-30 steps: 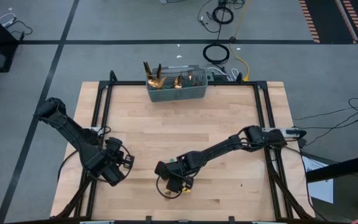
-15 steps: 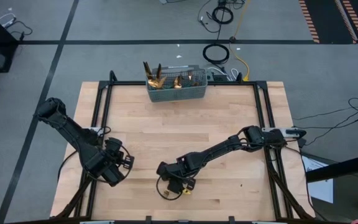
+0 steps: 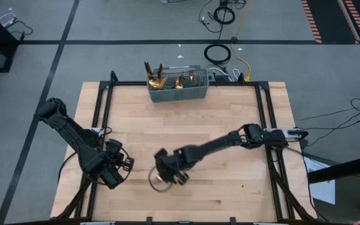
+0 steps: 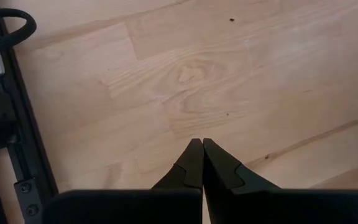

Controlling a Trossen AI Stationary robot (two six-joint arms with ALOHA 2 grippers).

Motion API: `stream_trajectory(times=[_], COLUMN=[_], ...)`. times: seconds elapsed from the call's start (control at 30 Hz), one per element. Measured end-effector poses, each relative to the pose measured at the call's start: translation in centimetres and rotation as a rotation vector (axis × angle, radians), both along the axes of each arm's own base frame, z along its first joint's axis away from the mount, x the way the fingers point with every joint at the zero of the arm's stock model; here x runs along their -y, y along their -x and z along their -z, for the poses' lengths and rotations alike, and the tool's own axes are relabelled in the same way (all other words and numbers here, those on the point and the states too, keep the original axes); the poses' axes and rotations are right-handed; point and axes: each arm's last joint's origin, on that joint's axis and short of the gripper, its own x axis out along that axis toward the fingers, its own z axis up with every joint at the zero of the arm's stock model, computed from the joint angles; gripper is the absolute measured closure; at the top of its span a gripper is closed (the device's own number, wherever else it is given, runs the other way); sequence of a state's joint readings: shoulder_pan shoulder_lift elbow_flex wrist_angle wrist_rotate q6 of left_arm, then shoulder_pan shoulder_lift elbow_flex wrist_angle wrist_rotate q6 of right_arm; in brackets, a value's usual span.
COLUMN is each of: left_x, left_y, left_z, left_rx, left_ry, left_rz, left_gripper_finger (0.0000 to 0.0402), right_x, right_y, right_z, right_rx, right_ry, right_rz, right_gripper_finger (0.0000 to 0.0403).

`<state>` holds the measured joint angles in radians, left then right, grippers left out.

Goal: Sort silverware
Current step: Put the green fork into the gray bin

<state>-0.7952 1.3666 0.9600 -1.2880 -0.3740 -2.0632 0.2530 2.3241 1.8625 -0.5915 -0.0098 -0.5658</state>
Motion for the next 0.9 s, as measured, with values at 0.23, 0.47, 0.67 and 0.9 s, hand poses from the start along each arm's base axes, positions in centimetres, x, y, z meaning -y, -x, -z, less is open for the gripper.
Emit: stream_trajectory(times=[0.23,0.47,0.67,0.9], left_x=[-0.1,-0.1,-0.2,-0.2], left_y=[0.0,-0.1,-0.1,-0.2], left_z=[0.0,-0.1,-0.1,-0.1], left_rx=[0.008,0.035,0.052,0.069], left_ry=[-0.015,-0.041,-0.058,-0.08], left_rz=[0.003,0.007,0.01,0.014], left_gripper_finger=[0.0401,0.0401,0.0401,0.0401], right_x=[6.4,16.4,23.5,28.6], right_y=[-2.1,-1.7,-0.1,2.8], right_z=[-5.4,-11.2,-15.5,-20.3], right_rx=[0.165,0.392,0.624,0.855], right_ry=[-0.099,-0.134,-0.157,-0.141], right_rz=[0.25,0.52,0.692,0.843], right_gripper_finger=[0.0403,0.0403,0.0403,0.0403])
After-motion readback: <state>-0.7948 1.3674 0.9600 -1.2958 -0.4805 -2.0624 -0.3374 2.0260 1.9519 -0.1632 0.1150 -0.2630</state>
